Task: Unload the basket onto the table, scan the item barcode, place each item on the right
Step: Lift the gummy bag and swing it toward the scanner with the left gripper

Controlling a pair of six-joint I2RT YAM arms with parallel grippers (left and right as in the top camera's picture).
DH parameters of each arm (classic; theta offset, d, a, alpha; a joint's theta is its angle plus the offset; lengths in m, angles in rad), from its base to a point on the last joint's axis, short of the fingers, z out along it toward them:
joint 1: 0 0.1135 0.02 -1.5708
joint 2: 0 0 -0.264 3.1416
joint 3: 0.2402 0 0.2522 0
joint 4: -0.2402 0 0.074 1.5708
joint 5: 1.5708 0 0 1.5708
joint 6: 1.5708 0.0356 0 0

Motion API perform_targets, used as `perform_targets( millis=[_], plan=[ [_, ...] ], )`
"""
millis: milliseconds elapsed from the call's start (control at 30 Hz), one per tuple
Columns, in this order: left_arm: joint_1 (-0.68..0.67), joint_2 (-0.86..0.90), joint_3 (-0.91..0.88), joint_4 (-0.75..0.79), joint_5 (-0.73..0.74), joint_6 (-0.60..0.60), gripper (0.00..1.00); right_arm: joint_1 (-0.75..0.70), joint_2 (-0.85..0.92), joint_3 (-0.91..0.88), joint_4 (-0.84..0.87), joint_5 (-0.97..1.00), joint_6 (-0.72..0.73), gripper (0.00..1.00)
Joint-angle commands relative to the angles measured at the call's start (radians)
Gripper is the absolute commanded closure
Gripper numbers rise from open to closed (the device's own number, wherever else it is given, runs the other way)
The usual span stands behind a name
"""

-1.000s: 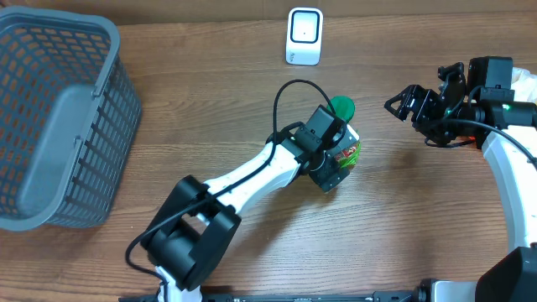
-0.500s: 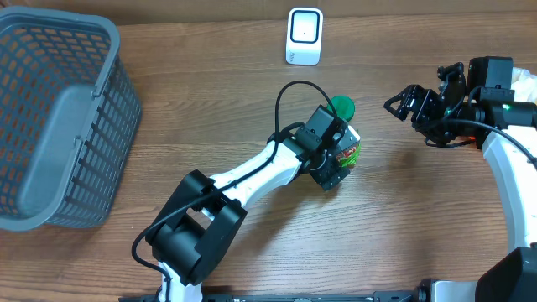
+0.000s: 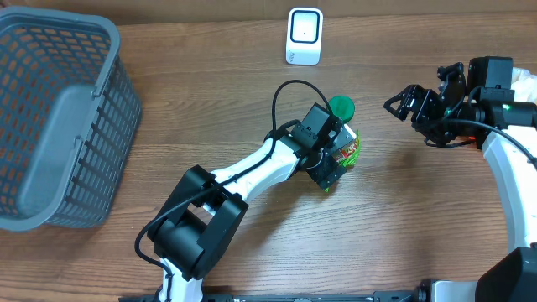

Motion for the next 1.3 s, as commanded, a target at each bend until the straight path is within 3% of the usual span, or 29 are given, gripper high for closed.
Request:
perform_targets(
  millis=[0,200,400,767,833,900,967,1067,1267],
  plan=[
    [0.002,0.038,0.016,0.004,0.023,0.013,0.05,0.001,-0.028,-0.003,0.001,-0.016,-0.001,0.10],
    [0.002,0.050,0.016,0.006,0.022,0.002,0.07,0.001,-0.028,-0.003,0.014,-0.017,0.000,0.10],
    [0.002,0.050,0.016,0.003,0.022,-0.001,0.17,0.001,-0.028,-0.003,0.024,-0.035,0.000,0.10],
    [0.002,0.050,0.018,0.003,0.023,-0.009,0.47,0.001,-0.053,-0.003,0.020,-0.042,-0.005,0.10],
    [0.002,0.050,0.021,0.000,0.022,-0.017,0.59,0.001,-0.061,-0.003,0.021,-0.041,-0.005,0.10],
    [0.002,0.050,0.028,-0.011,0.024,-0.026,0.78,0.001,-0.069,-0.003,0.021,-0.034,-0.005,0.10],
    [0.002,0.050,0.038,-0.024,0.035,-0.028,0.88,0.001,-0.077,-0.003,0.020,-0.031,-0.008,0.10],
    [0.002,0.049,0.067,-0.058,0.076,-0.028,0.96,0.001,-0.090,-0.003,0.021,-0.031,-0.008,0.10],
    [0.002,0.049,0.171,-0.171,0.223,-0.027,0.96,0.001,-0.114,-0.003,0.020,-0.022,-0.008,0.10]
  ],
)
